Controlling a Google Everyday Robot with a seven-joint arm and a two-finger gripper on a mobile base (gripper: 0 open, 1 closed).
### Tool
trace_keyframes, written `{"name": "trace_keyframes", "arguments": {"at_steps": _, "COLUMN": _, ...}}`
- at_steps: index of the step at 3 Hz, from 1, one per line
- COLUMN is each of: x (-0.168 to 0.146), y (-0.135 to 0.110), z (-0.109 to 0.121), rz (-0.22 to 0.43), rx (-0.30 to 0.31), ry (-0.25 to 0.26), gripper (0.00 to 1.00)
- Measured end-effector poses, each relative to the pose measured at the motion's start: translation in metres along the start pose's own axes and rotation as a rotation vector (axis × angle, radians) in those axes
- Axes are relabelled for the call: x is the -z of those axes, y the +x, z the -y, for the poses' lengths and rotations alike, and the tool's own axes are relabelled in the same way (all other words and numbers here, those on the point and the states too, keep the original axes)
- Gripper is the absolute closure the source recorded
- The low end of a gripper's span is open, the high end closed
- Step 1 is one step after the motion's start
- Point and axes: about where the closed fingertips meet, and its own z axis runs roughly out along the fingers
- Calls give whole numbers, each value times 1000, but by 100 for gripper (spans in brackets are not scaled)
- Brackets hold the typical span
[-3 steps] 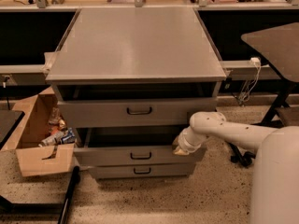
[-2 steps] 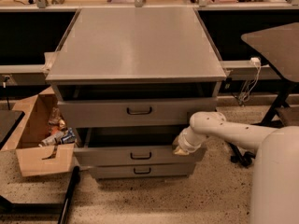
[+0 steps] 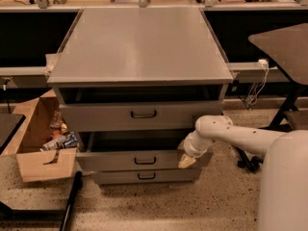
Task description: Open middle drawer
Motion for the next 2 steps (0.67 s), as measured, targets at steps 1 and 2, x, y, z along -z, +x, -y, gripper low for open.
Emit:
{"name": "trace_keyframes", "arguments": {"at_steps": 1, "x": 0, "y": 0, "z": 0, "rz": 0, "rx": 0, "ry": 0, "gripper": 0}}
{"name": "trace_keyframes", "arguments": {"at_steps": 2, "x": 0, "y": 0, "z": 0, "rz": 0, "rx": 0, "ry": 0, "gripper": 0}}
